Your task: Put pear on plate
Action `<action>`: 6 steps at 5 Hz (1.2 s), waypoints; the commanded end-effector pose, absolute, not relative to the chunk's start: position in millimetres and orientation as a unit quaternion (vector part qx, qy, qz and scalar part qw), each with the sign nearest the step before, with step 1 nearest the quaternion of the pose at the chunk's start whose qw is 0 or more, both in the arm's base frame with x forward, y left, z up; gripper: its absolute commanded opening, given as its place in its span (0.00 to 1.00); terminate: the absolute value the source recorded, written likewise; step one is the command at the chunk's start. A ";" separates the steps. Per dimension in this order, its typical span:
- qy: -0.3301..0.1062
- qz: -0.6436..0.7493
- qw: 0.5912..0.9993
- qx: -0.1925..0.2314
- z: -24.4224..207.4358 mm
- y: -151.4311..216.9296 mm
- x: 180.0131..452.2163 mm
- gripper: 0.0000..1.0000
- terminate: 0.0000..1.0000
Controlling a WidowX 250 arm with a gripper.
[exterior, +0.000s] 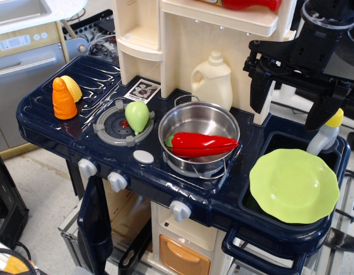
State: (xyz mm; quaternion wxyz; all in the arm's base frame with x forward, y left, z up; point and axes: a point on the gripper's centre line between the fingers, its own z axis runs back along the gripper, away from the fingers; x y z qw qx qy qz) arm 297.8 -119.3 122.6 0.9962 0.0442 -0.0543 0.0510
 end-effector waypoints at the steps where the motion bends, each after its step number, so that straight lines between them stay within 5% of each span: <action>1: -0.054 0.051 0.996 0.044 122.6 -119.3 297.8 1.00 0.00; 4: -0.081 0.085 0.985 0.125 152.9 -6.5 261.3 1.00 0.00; 6: -0.103 0.059 0.988 0.095 125.2 53.6 270.7 1.00 0.00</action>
